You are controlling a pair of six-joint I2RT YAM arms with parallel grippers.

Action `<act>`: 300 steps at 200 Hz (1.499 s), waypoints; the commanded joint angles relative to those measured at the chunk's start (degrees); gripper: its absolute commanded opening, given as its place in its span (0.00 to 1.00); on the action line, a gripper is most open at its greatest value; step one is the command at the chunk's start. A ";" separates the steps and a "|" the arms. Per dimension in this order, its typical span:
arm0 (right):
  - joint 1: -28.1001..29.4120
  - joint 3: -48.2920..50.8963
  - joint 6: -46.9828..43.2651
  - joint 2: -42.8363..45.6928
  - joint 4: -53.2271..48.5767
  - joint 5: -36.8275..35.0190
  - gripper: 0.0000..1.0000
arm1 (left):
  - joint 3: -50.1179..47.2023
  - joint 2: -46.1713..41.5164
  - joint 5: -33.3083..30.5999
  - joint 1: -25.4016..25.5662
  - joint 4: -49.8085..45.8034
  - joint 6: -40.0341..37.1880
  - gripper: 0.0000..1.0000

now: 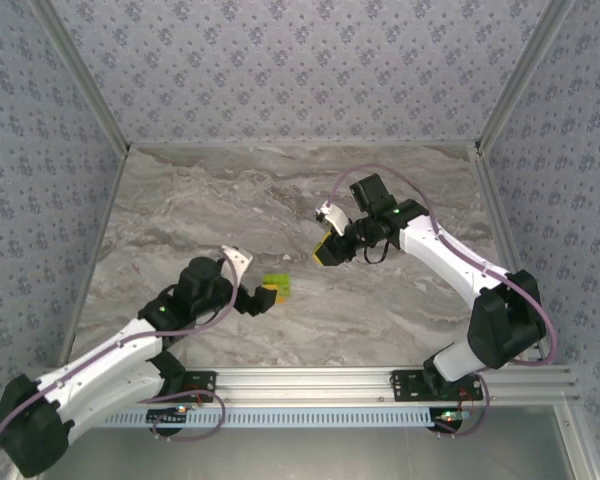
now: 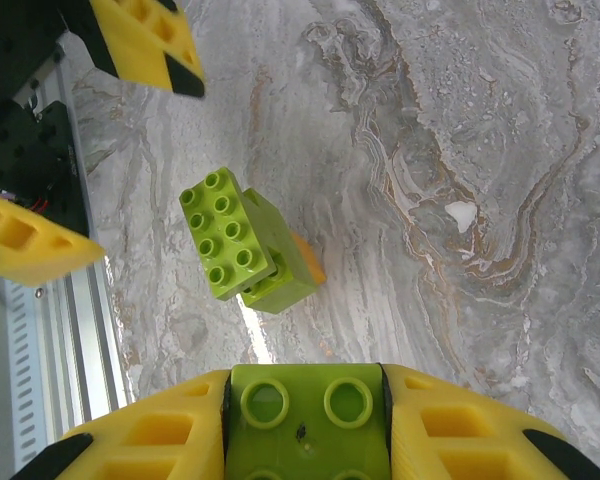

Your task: Assemble a carrot with lego

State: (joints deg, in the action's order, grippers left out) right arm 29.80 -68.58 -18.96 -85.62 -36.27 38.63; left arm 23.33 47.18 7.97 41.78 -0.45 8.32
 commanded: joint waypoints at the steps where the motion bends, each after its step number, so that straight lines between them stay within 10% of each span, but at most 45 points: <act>1: 0.43 -0.88 -0.55 0.32 -1.52 1.33 0.24 | 2.39 4.36 -2.94 2.45 0.03 -3.47 0.97; 300: 0.91 3.01 0.90 0.07 3.37 1.78 0.24 | 8.52 23.01 3.66 3.50 4.85 -8.61 0.76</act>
State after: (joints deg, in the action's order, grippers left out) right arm 30.41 -66.24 -18.87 -85.62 -32.95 38.85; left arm 29.76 68.93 9.28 44.80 3.29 0.56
